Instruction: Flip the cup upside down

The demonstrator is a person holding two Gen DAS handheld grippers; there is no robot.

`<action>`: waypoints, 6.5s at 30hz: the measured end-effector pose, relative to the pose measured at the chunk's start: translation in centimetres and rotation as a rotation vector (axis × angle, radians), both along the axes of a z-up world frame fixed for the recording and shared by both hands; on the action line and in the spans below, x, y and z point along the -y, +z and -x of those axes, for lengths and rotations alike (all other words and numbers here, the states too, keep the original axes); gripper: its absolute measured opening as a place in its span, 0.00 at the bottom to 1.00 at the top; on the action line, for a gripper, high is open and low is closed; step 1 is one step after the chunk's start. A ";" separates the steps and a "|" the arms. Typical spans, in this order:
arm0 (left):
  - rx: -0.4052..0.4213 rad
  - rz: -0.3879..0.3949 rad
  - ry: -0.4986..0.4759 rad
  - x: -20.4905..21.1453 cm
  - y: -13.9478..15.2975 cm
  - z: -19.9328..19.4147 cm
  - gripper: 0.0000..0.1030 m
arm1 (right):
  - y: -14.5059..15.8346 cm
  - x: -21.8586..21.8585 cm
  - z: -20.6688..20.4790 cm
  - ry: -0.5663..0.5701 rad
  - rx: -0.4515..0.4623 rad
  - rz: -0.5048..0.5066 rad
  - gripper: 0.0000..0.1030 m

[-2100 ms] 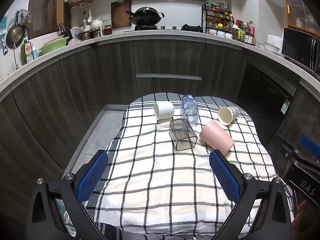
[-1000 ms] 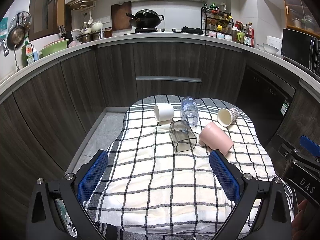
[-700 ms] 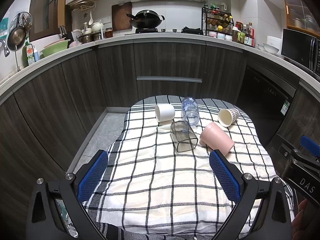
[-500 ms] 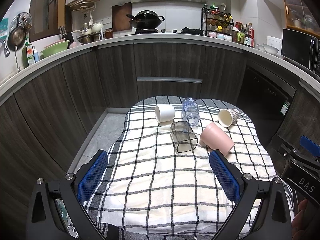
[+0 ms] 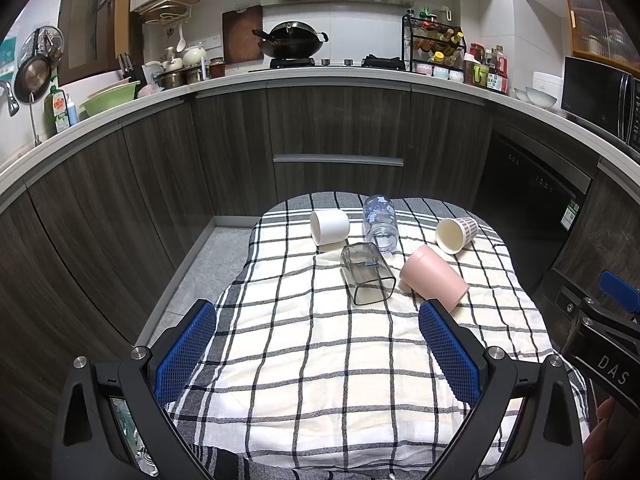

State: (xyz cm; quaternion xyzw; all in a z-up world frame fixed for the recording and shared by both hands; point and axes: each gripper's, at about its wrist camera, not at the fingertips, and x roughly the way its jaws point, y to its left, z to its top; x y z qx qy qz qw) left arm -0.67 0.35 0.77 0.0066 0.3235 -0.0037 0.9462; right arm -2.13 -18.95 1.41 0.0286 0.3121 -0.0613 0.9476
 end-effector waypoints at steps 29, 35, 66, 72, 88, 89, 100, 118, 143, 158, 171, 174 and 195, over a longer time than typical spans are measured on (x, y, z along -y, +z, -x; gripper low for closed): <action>-0.030 -0.004 0.023 -0.5 -1.3 -0.9 1.00 | -0.8 -0.5 -1.1 0.017 -0.028 0.005 0.91; -0.038 -0.008 0.038 -0.7 -1.7 -1.4 1.00 | -1.1 -0.6 -1.6 0.020 -0.040 0.006 0.91; 0.002 0.031 0.083 -2.9 -4.1 -15.5 1.00 | -4.7 -2.7 -19.3 0.050 -0.130 0.052 0.91; -0.013 0.039 0.100 -3.5 -5.3 -19.3 1.00 | -7.0 -3.3 -24.0 0.062 -0.208 0.046 0.91; -0.054 0.088 0.179 -5.5 -7.8 -26.9 1.00 | -13.6 -4.6 -37.6 0.071 -0.454 0.006 0.91; -0.059 0.092 0.180 -5.5 -8.0 -27.2 1.00 | -13.9 -4.6 -38.1 0.068 -0.463 0.002 0.91; -0.070 0.077 0.214 -6.3 -9.0 -28.4 1.00 | -17.9 -5.6 -41.8 0.059 -0.597 -0.021 0.91; -0.042 0.105 0.226 -7.2 -7.5 -27.8 1.00 | -16.2 -5.9 -42.1 0.070 -0.589 -0.089 0.69; -0.028 0.087 0.146 -9.3 -2.6 -8.7 1.00 | -8.3 -7.6 -20.3 0.136 -0.563 -0.152 0.69; -0.135 0.061 0.135 -9.7 -7.9 -4.3 1.00 | -15.4 -8.7 -13.4 0.061 -0.616 -0.119 0.69; -0.157 0.055 0.107 -9.0 -8.7 -4.0 1.00 | -18.7 -8.0 -12.9 0.016 -0.661 -0.120 0.70; -0.158 0.054 0.107 -8.9 -8.6 -4.0 1.00 | -18.7 -8.0 -12.9 0.019 -0.659 -0.120 0.70; -0.161 0.021 0.017 -3.2 -6.9 -3.4 1.00 | -9.3 -4.1 -8.4 0.056 -0.359 -0.076 0.82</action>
